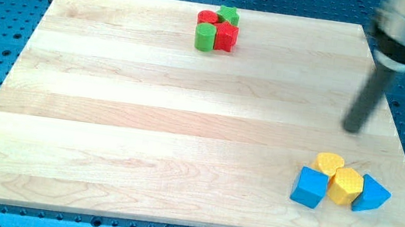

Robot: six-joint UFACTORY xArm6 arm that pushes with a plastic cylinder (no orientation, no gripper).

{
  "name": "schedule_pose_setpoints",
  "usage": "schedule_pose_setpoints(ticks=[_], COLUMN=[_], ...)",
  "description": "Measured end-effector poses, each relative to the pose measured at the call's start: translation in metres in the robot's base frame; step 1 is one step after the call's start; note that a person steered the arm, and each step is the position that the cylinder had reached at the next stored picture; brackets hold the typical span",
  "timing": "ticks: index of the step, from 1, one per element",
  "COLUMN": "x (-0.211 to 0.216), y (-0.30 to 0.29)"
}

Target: Separate the blue blocks from the yellow blocks

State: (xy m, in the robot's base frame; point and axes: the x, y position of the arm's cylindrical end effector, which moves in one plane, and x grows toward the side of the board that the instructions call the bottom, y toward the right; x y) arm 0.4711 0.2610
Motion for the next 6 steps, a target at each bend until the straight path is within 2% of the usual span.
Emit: schedule_pose_setpoints(ticks=[1,3,4,6], x=[0.074,0.115,0.126,0.110], y=[0.018,-0.015,-0.015,-0.111])
